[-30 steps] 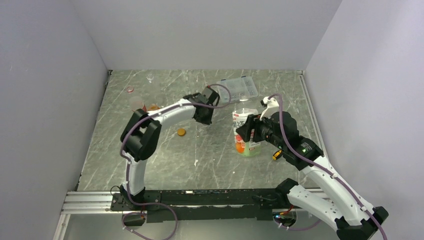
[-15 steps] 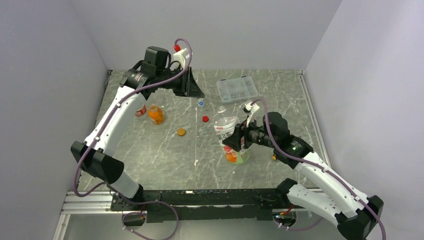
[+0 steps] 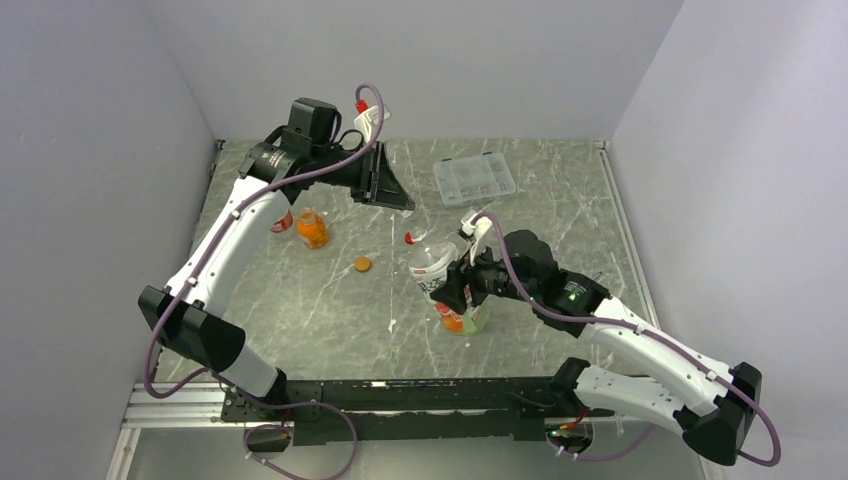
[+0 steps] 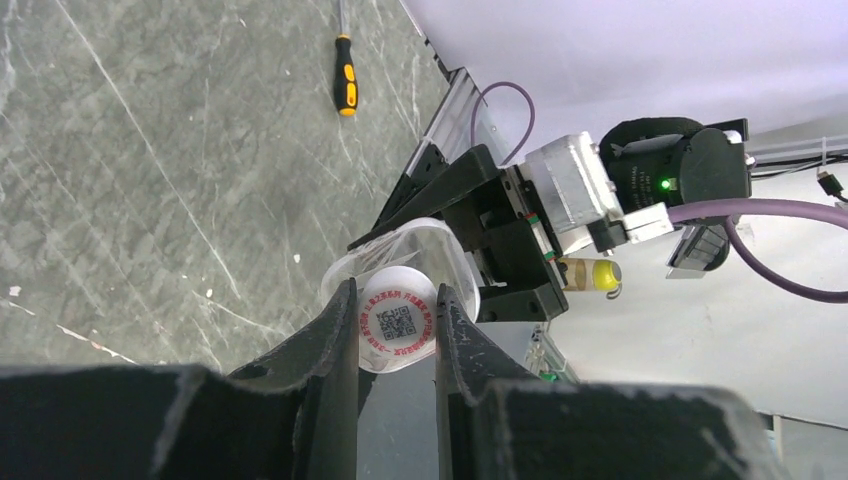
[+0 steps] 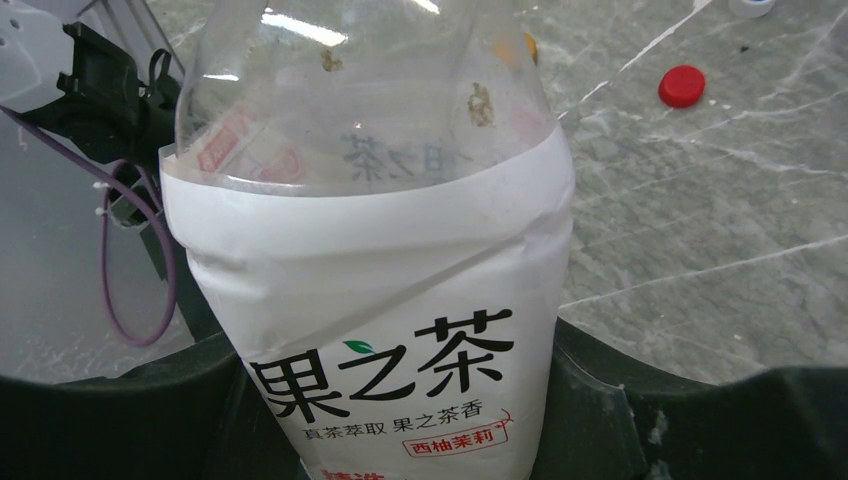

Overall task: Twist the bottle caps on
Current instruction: Screw the bottle cap onto the plastic bottle.

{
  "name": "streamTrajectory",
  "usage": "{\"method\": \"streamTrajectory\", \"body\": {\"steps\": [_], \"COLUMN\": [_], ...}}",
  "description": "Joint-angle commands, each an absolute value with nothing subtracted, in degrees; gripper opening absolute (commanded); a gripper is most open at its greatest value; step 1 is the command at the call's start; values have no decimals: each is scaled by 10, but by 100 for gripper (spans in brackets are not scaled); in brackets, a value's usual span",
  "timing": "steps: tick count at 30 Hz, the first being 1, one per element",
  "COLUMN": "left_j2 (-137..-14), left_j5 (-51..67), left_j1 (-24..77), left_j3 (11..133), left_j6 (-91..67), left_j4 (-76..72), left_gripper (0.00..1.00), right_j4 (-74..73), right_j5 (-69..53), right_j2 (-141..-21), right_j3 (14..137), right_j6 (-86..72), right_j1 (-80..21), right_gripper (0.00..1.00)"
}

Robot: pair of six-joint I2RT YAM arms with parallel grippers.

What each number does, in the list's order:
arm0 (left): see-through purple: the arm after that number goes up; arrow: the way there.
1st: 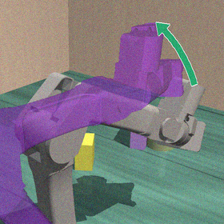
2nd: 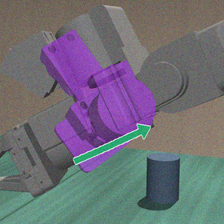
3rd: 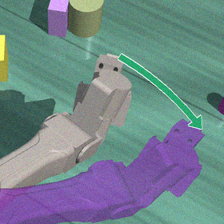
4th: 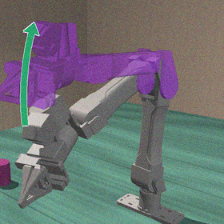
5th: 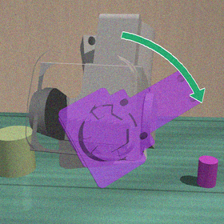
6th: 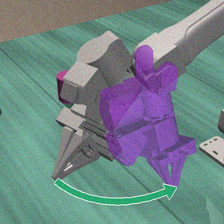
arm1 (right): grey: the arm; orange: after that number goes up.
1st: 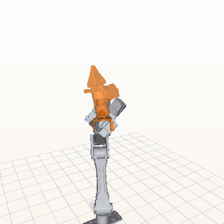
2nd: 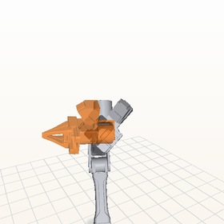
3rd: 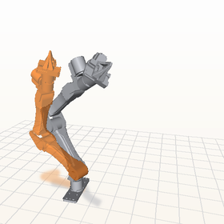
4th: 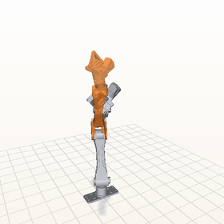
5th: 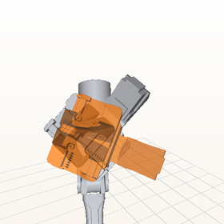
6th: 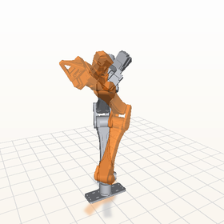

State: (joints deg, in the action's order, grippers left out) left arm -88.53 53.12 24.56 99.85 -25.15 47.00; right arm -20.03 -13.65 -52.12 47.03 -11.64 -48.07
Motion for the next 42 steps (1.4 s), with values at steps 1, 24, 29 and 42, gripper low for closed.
{"method": "streamTrajectory", "body": {"steps": [1,24,29,42], "left_j2": [-858,-858,-862,-865], "left_j5": [560,515,481,558], "left_j1": [245,275,275,275], "left_j3": [992,997,996,982], "left_j6": [-240,-135,-127,-188], "left_j4": [476,591,607,524], "left_gripper": [3,1,1,2], "right_j4": [-178,-209,-211,-180], "right_j5": [-89,-13,-11,10], "right_j2": [-522,-553,-547,-548], "right_j3": [509,555,559,556], "right_j6": [-96,-73,-74,-73], "right_j1": [-497,-546,-550,-564], "right_gripper": [48,45,45,44]}}
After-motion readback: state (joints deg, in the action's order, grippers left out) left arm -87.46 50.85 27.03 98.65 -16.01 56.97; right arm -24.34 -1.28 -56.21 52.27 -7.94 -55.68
